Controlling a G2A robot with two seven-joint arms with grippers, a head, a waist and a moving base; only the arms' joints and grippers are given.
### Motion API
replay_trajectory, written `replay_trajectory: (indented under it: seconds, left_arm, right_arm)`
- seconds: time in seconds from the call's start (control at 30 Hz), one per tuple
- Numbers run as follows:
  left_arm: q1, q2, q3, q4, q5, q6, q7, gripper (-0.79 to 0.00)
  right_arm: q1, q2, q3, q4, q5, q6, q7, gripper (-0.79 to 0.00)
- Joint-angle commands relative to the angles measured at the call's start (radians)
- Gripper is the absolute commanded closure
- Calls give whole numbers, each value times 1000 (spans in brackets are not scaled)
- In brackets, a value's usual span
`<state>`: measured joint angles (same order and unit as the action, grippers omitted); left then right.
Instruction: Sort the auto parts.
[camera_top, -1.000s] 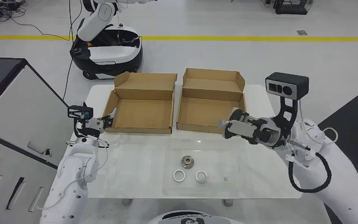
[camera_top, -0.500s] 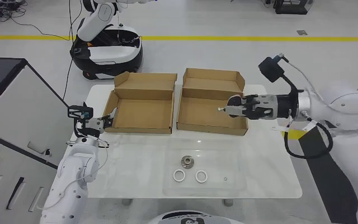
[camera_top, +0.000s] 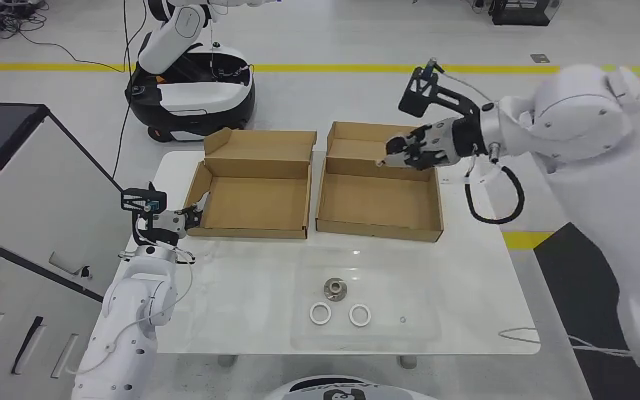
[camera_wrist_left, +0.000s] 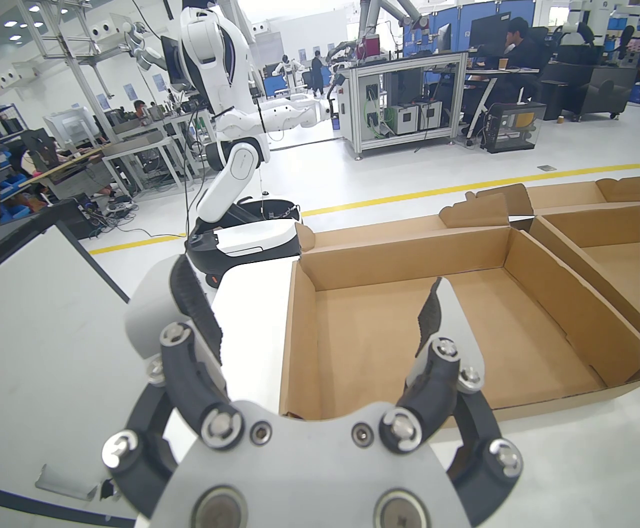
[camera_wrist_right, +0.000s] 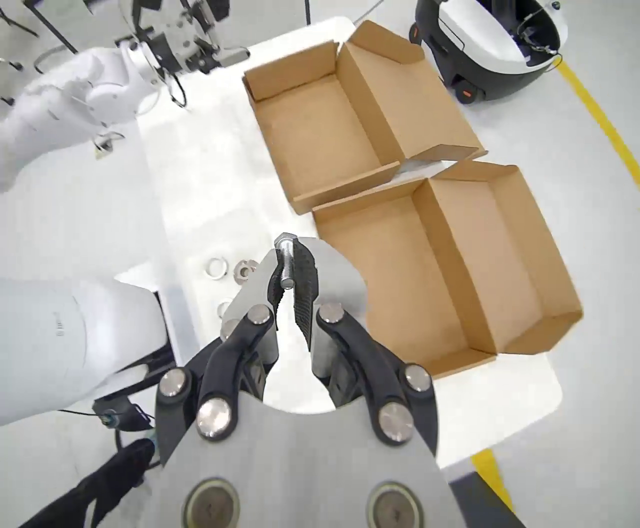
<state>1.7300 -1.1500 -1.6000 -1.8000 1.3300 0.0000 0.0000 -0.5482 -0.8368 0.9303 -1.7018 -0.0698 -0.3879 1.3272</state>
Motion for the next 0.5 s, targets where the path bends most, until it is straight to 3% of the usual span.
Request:
replay_trajectory:
  seconds: [0.0,0.2,0.47]
  left_arm:
    - [0,0,0,0,0,0,0,-785]
    - [0,0,0,0,0,0,0,-785]
    - [0,0,0,0,0,0,0,-785]
  right_arm:
    - [67,-23,-74,42,-38,-15,9,0]
    - [194,-94,-250,151,-122,-42,30,0]
    - [279,-173,-414,272,-239,-32,55,0]
